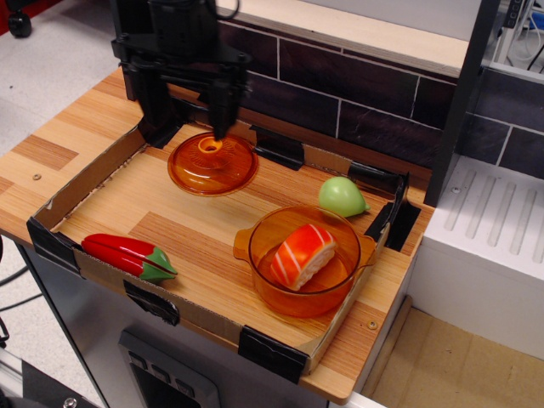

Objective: Take sushi out of pot

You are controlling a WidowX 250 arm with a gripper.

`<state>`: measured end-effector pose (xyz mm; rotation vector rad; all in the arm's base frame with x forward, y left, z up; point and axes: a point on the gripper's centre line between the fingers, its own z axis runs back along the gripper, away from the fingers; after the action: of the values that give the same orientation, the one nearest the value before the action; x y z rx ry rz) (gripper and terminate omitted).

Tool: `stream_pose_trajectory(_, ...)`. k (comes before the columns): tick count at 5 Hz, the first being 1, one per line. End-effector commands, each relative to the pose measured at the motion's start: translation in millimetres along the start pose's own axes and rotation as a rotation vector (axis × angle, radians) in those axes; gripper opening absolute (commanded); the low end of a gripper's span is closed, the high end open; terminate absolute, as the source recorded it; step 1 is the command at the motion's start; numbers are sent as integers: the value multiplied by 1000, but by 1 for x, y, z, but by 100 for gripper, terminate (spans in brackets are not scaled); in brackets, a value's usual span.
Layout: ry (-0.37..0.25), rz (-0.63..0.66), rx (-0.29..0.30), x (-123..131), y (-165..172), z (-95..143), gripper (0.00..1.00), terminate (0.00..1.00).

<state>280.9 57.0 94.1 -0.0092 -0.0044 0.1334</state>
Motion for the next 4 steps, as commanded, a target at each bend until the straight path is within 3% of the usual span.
stream_pose_trajectory(1,13,-247,-37,-42,-47,14,100,0)
stream_pose_trajectory(2,16,-299,-44,-48,-65,9,100,0)
stream_pose_trajectory(4,-14,-288,-12,-34,-75,-17,100,0)
